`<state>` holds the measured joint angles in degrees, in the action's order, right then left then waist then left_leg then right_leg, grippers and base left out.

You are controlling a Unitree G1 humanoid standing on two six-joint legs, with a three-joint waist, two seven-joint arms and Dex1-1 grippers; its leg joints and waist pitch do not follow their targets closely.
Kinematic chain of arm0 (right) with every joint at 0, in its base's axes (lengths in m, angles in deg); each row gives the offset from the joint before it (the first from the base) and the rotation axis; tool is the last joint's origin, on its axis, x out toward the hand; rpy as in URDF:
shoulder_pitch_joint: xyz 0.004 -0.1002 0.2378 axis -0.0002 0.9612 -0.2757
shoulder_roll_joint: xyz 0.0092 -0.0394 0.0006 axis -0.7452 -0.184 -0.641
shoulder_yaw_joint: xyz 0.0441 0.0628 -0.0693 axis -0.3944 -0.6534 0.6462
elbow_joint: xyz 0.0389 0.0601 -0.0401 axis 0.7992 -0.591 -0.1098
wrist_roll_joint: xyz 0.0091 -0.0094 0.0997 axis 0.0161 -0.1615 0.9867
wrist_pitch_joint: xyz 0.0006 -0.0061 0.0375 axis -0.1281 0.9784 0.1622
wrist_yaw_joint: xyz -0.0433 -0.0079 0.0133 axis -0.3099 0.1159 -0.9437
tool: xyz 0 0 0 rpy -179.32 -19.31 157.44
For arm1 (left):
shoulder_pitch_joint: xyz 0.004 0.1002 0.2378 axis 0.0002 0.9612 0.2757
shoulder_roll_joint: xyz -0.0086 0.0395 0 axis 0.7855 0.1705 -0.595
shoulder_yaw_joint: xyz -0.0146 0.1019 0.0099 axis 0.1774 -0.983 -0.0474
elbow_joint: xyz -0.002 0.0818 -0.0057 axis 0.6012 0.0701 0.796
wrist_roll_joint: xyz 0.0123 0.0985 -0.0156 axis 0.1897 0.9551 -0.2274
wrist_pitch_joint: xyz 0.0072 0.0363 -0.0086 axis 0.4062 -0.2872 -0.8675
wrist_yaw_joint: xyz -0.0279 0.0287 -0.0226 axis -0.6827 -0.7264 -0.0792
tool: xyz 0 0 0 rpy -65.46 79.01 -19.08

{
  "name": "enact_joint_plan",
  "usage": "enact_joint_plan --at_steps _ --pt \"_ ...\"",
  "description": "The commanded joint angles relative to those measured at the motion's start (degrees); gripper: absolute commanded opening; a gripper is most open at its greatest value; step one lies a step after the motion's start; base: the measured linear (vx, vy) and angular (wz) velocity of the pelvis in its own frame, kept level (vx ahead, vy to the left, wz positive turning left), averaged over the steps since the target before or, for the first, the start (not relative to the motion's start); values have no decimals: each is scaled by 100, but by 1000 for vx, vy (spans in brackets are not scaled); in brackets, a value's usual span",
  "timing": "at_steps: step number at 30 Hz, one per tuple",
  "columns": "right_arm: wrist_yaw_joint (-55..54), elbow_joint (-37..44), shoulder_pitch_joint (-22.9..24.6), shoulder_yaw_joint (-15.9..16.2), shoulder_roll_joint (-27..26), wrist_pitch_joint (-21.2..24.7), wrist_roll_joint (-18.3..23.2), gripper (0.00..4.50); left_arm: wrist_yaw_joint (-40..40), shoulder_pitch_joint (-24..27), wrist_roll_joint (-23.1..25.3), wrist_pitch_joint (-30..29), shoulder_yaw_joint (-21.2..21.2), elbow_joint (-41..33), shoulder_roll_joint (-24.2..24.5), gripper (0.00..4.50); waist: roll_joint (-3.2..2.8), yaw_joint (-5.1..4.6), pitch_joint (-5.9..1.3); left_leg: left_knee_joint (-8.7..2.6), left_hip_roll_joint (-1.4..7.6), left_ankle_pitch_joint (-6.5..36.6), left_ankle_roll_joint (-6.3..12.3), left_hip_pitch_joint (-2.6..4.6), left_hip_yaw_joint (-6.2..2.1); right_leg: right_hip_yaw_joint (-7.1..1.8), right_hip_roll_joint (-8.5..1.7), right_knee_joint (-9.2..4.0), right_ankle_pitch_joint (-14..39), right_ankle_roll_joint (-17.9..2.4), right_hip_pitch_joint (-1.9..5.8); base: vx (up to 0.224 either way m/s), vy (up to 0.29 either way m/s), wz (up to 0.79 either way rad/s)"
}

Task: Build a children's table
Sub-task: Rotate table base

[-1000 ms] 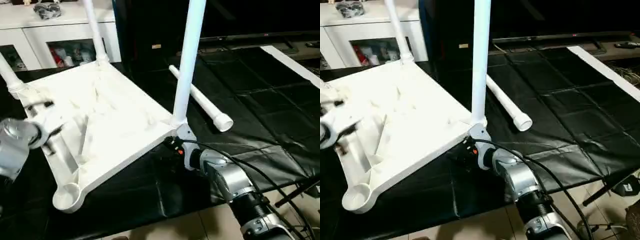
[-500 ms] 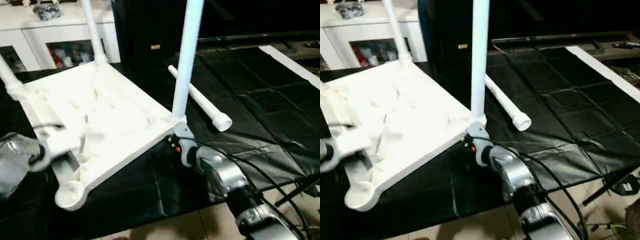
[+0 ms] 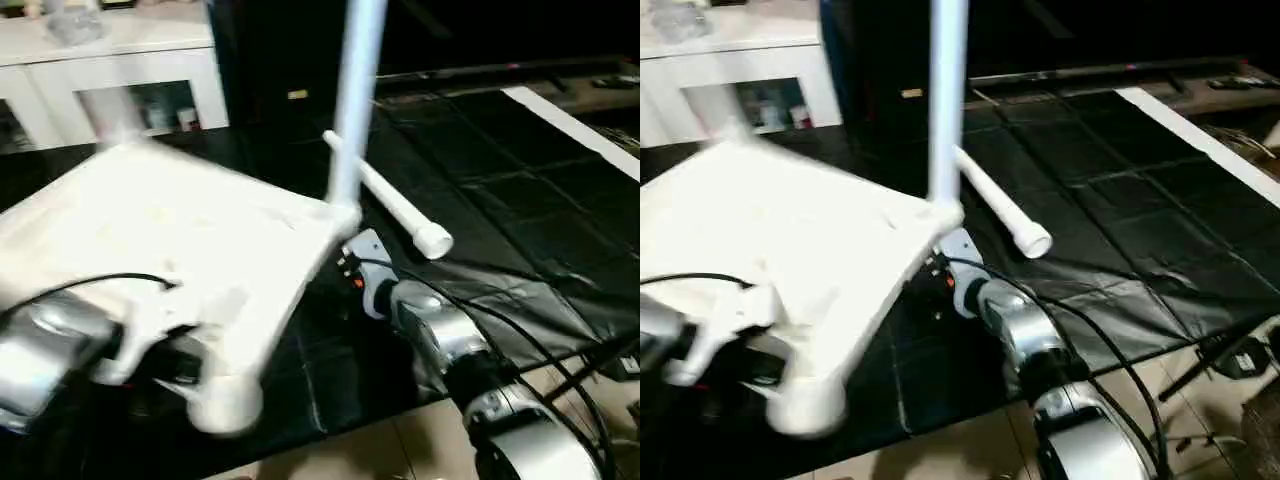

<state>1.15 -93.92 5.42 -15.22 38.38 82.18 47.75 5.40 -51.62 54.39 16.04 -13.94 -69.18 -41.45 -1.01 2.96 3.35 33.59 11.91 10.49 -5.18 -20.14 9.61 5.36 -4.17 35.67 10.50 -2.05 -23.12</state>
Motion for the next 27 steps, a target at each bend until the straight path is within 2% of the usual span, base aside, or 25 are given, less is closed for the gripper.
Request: enact_joint_plan --at_steps 1,4,5,6,8,9,10,11,12,14,18,19,20,21,22,23,24,25,27 --pt "151 -26 -194 184 -307 -172 21 450 -79 -186 -208 83 -137 -169 -252 4 -103 58 -370 -406 99 1270 -40 -6 -42 -346 -397 -401 1164 -1220 330 0 0 0" --pt "124 -139 -231 173 -344 -249 -13 450 -409 -368 -18 277 -229 51 -565 4 -103 67 -370 -398 94 1312 -50 7 -34 -346 -383 -409 1197 -1211 321 0 0 0" --pt "116 -168 -239 168 -351 -270 -19 450 -618 -458 84 357 -226 190 -708 4 -136 71 -367 -400 99 1340 -62 9 -40 -346 -385 -408 1202 -1207 322 0 0 0" --pt "110 -209 -255 155 -359 -298 -28 450 -855 -556 223 475 -233 351 -837 4 -142 75 -374 -396 95 1362 -77 10 -40 -342 -389 -413 1210 -1190 329 0 0 0" --pt "102 -238 -262 142 -364 -319 -34 450 -1116 -663 391 690 -246 569 -968 4 -123 74 -370 -395 83 1384 -62 1 -41 -337 -375 -436 1236 -1138 330 0 0 0" --pt "64 -260 -258 118 -353 -352 -55 450 -1443 -791 613 993 -285 856 -1152 4 -139 79 -384 -390 87 1382 -76 -1 -51 -339 -390 -416 1231 -1122 347 0 0 0" --pt "-22 -274 -260 88 -314 -421 -96 450 -1775 -914 799 1237 -306 1139 -1339 4 -160 87 -381 -378 72 1406 -82 17 -42 -334 -368 -444 1282 -1060 324 0 0 0" --pt "-35 -275 -261 85 -308 -431 -102 450 -1811 -927 815 1257 -307 1169 -1359 4 -138 80 -383 -381 78 1410 -77 17 -38 -339 -373 -455 1300 -1049 327 0 0 0" --pt "-164 -281 -299 6 -227 -518 -125 450 -2001 -998 872 1347 -296 1325 -1478 4 -163 99 -394 -380 82 1357 -95 2 -50 -335 -390 -438 1275 -1056 348 0 0 0" --pt "-209 -283 -323 -41 -192 -543 -120 450 -2019 -1010 866 1368 -292 1348 -1501 4 -141 103 -410 -375 86 1313 -89 1 -49 -332 -388 -426 1170 -1090 347 0 0 0" --pt "-329 -282 -513 -213 13 -590 -93 450 -1982 -1004 737 1454 -161 1272 -1538 4 -149 105 -415 -365 92 1205 -33 -17 -48 -325 -376 -382 854 -1230 347 0 0 0" --pt "-476 -489 -870 -430 253 -639 -43 450 -1977 -996 549 1535 82 1117 -1553 4 -174 110 -420 -362 93 1243 -45 -9 -49 -320 -381 -376 843 -1257 345 0 0 0" --pt "-533 -597 -1008 -509 336 -660 -29 450 -1996 -1000 479 1562 190 1088 -1582 4 -179 107 -433 -358 98 1236 -65 1 -54 -315 -382 -363 798 -1309 344 0 0 0" --pt "-551 -631 -1051 -532 361 -666 -26 450 -2004 -1002 458 1573 225 1083 -1593 4 -164 130 -418 -335 94 1245 -55 9 -30 -319 -373 -377 769 -1358 324 0 0 0" --pt "-569 -664 -1091 -555 385 -672 -22 450 -2011 -1004 438 1582 257 1079 -1604 4 -172 150 -397 -336 87 1294 -27 -6 -24 -321 -373 -371 863 -1338 324 0 0 0" --pt "-685 -852 -1254 -637 477 -679 -11 450 -1961 -1008 292 1478 385 1005 -1603 33 -189 167 -399 -342 89 1296 -31 -8 -29 -314 -376 -372 915 -1310 336 0 0 0" --pt "-849 -1111 -1453 -687 602 -693 -43 450 -1889 -974 150 1346 515 863 -1536 33 -181 174 -403 -336 82 1265 -37 -10 -25 -314 -374 -371 928 -1297 334 0 0 0" --pt "-1108 -1554 -1786 -753 806 -693 -99 450 -1798 -872 -43 1148 720 581 -1396 41 -161 207 -412 -336 88 1273 -100 12 -26 -310 -384 -361 944 -1373 316 0 0 0" --pt "-1164 -1671 -1869 -763 857 -684 -118 450 -1798 -815 -73 1120 764 480 -1343 56 -164 229 -393 -330 82 1313 -94 5 -18 -312 -371 -368 947 -1366 309 0 0 0"
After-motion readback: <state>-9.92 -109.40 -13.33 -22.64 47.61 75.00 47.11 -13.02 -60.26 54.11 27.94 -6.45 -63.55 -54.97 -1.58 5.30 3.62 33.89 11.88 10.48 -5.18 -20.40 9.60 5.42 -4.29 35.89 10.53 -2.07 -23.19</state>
